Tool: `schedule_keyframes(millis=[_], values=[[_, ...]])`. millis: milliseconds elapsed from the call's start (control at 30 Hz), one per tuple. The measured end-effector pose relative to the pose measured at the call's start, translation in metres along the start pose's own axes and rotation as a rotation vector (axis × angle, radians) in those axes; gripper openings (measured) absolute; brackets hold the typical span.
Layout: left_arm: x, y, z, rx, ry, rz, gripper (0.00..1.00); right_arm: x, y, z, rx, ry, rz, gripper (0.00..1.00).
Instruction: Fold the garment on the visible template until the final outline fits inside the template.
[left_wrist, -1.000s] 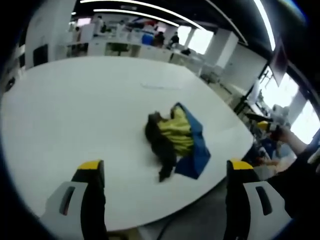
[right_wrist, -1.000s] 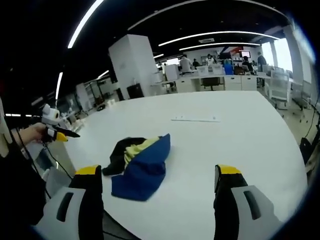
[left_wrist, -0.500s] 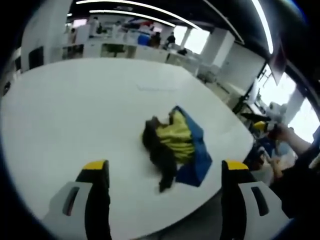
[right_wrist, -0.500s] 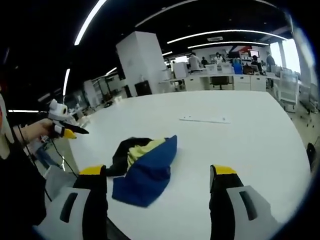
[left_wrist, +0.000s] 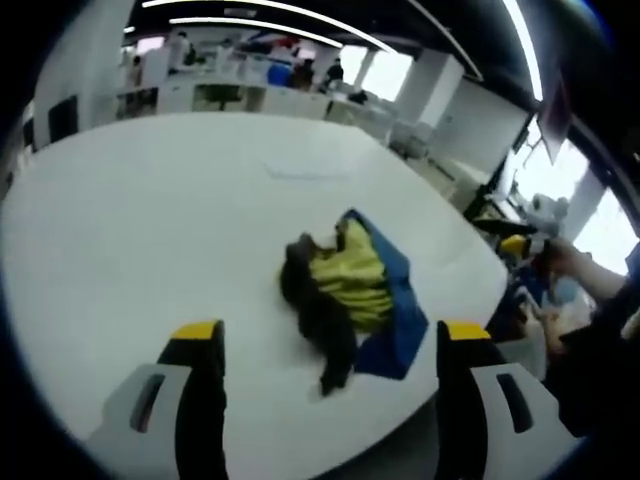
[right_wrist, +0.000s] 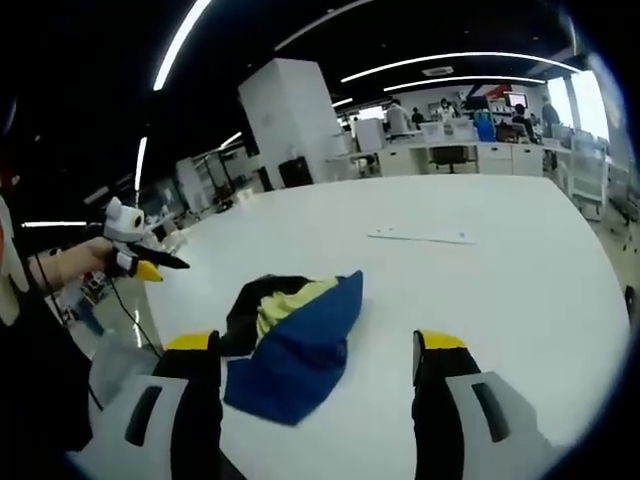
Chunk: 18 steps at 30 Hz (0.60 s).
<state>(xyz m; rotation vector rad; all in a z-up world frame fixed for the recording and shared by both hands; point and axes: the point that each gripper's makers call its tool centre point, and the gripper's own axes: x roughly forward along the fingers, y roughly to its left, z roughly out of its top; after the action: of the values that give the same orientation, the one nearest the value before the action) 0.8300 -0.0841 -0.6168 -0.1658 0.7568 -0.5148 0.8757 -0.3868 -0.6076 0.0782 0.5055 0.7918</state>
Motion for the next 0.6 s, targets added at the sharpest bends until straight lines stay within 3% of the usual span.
schedule_keyframes(millis=[167, 600], values=[[0.005, 0.001, 0.005, 0.013, 0.000, -0.006, 0.82, 0.008, 0.000, 0.001, -0.019, -0.002, 0.009, 0.76], [0.022, 0.004, 0.020, 0.037, -0.007, -0.024, 0.80, 0.030, 0.003, 0.010, -0.031, 0.020, 0.043, 0.47]])
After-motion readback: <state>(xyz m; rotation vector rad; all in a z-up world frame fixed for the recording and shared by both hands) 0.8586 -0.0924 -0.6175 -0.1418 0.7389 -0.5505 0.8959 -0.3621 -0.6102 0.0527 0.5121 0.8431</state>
